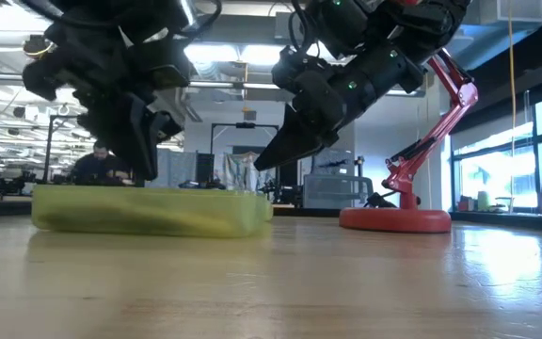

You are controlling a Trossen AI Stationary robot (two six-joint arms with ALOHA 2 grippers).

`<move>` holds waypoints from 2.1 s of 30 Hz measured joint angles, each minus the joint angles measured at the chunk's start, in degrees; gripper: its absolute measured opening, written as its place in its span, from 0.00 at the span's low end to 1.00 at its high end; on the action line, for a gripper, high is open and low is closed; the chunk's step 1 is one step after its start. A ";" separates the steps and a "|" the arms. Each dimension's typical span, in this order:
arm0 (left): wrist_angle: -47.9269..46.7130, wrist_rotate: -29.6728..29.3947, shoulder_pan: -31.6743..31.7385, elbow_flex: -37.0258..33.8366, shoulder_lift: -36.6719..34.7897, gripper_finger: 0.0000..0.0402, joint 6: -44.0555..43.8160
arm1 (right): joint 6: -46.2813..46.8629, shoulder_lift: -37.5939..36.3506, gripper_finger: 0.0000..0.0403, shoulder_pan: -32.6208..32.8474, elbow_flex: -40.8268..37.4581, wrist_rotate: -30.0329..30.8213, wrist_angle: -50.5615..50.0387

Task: Pick & place school supplies into a supply box
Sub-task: Adjust the pink pencil in the yellow supply box

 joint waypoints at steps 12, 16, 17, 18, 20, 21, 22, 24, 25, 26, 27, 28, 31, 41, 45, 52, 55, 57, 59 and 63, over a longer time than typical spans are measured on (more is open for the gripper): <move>0.72 -11.48 2.76 -0.02 -2.94 0.01 8.62 | 0.07 0.00 0.05 -0.02 0.00 0.07 -0.26; 1.04 -9.85 7.43 -0.02 -1.94 0.00 13.23 | 0.10 0.00 0.05 -0.02 0.00 0.09 -0.20; 0.73 -8.60 8.49 -0.02 -1.55 0.00 14.02 | 0.12 0.00 0.05 -0.02 0.00 0.09 -0.20; 0.73 -7.46 9.44 -0.02 -1.20 0.00 14.83 | 0.12 0.00 0.05 -0.02 0.00 0.11 -0.20; 0.91 -6.38 10.87 -0.02 -0.57 0.00 16.75 | 0.20 0.00 0.05 -0.02 0.00 0.12 -0.22; 0.78 -6.32 11.34 -0.02 -0.31 0.00 17.78 | 0.30 0.00 0.05 -0.02 0.00 0.13 -0.20; 0.67 -6.17 11.69 -0.02 -0.16 0.00 18.84 | 0.36 0.00 0.05 -0.02 0.00 0.13 -0.20; 0.70 -4.48 12.20 -0.02 -0.04 0.00 20.66 | 0.37 0.00 0.05 -0.02 0.00 0.13 -0.20; 0.64 -3.32 12.42 -0.02 -0.04 0.00 20.99 | 0.37 0.00 0.05 -0.02 0.00 0.13 -0.20; 0.68 -2.42 12.50 -0.02 -0.04 0.00 21.01 | 0.38 0.00 0.05 -0.02 0.00 0.13 -0.20; 0.60 -1.66 12.50 -0.02 -0.04 0.00 21.00 | 0.37 0.00 0.05 -0.02 0.00 0.13 -0.21; 0.36 -1.12 12.50 -0.02 -0.04 0.00 20.99 | 0.37 0.00 0.05 -0.02 0.00 0.15 -0.22; -0.07 -0.28 12.50 -0.02 -0.04 0.00 20.47 | 0.29 0.00 0.05 -0.02 0.00 0.15 -0.33; 0.83 -0.77 12.50 -0.02 0.46 0.00 19.98 | 0.38 0.00 0.05 -0.02 0.00 0.13 -0.71; 1.75 -1.57 12.50 0.00 1.45 0.00 20.60 | 0.34 0.00 0.05 -0.02 0.00 0.15 -0.82; 1.91 -3.57 12.74 -0.02 4.44 0.00 20.90 | 0.38 0.00 0.05 -0.02 -0.04 0.13 -1.51; 0.00 -3.49 12.74 -0.02 5.27 0.00 20.75 | 0.39 -0.02 0.05 -0.02 -0.04 0.13 -1.69; -1.22 -3.45 12.74 -0.02 5.54 0.00 19.99 | 0.38 -0.02 0.05 -0.02 -0.02 0.13 -1.74; -3.38 -3.44 12.74 -0.02 5.54 0.00 18.48 | 0.38 -0.02 0.05 -0.02 -0.03 0.14 -1.84; -6.45 -1.21 12.72 -0.02 5.52 0.00 15.78 | 0.34 -0.02 0.05 -0.02 -0.02 0.15 -2.10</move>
